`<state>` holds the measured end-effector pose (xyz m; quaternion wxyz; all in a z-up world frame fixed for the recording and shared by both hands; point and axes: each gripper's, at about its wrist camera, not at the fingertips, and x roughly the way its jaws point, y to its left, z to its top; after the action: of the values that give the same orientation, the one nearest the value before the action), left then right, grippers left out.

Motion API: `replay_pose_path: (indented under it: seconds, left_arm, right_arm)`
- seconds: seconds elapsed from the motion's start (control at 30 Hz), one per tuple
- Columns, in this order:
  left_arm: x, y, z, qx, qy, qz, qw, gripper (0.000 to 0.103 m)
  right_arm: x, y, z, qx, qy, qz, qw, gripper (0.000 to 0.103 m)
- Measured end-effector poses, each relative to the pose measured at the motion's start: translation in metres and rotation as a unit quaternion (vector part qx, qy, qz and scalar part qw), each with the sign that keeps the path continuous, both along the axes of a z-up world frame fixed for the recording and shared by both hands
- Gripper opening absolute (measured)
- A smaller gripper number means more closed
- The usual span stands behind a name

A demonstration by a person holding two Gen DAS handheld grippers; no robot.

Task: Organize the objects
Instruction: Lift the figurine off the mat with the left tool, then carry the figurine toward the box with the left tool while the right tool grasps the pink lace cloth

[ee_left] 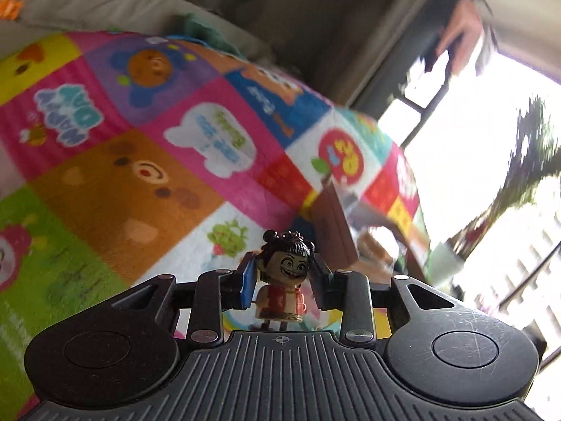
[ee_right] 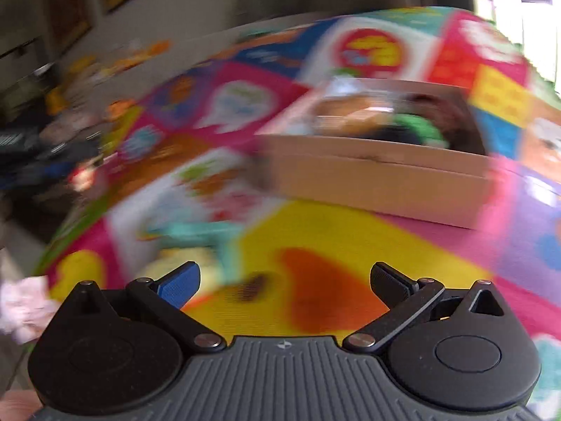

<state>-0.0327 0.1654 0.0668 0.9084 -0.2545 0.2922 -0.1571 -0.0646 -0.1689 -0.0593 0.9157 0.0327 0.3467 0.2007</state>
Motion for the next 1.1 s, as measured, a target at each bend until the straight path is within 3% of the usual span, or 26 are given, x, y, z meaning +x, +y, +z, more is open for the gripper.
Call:
replay_pose_path:
  seconds: [0.17,0.33,0.43,0.53,0.67,0.8,0.93,1.0,1.03,1.07,1.1]
  left_arm:
    - [0.017,0.013,0.01,-0.038,-0.031,0.015,0.9987,0.036]
    - [0.052,0.024,0.011,-0.101,-0.018,0.025,0.9945,0.036]
    - [0.069,0.023,0.014,-0.132,-0.011,0.03,0.9907,0.036]
    - [0.075,0.016,0.028,-0.132,-0.029,0.01,0.9908,0.036]
    - [0.065,0.018,0.054,-0.106,-0.059,-0.003,0.9926,0.036]
    - [0.036,0.031,0.071,-0.001,-0.073,0.03,0.9969,0.036]
    - [0.002,0.047,0.074,0.082,-0.077,0.083,0.9902,0.036]
    - [-0.012,0.05,0.073,0.102,-0.077,0.096,0.9872,0.036]
    - [-0.018,0.053,0.071,0.105,-0.077,0.098,0.9866,0.036]
    - [-0.023,0.053,0.069,0.105,-0.076,0.098,0.9867,0.036]
    - [-0.027,0.054,0.067,0.103,-0.074,0.096,0.9873,0.036]
  right_arm:
    - [-0.017,0.072,0.029,-0.025,-0.027,0.146,0.989,0.103]
    - [-0.03,0.136,0.035,-0.059,-0.009,0.309,0.949,0.098]
    - [-0.036,0.158,0.036,-0.088,-0.029,0.349,0.932,0.096]
    - [-0.032,0.165,0.042,-0.087,-0.043,0.337,0.936,0.096]
    - [-0.023,0.175,0.049,-0.074,-0.054,0.322,0.942,0.096]
    - [-0.02,0.201,0.05,-0.057,-0.052,0.346,0.935,0.096]
    - [-0.013,0.239,0.045,-0.027,-0.026,0.377,0.925,0.095]
    - [-0.006,0.257,0.033,-0.034,-0.002,0.376,0.926,0.088]
    - [-0.005,0.265,0.027,-0.042,0.016,0.375,0.926,0.076]
    - [-0.001,0.27,0.019,-0.056,0.038,0.372,0.926,0.052]
    - [0.0,0.27,0.015,-0.07,0.052,0.365,0.927,0.043]
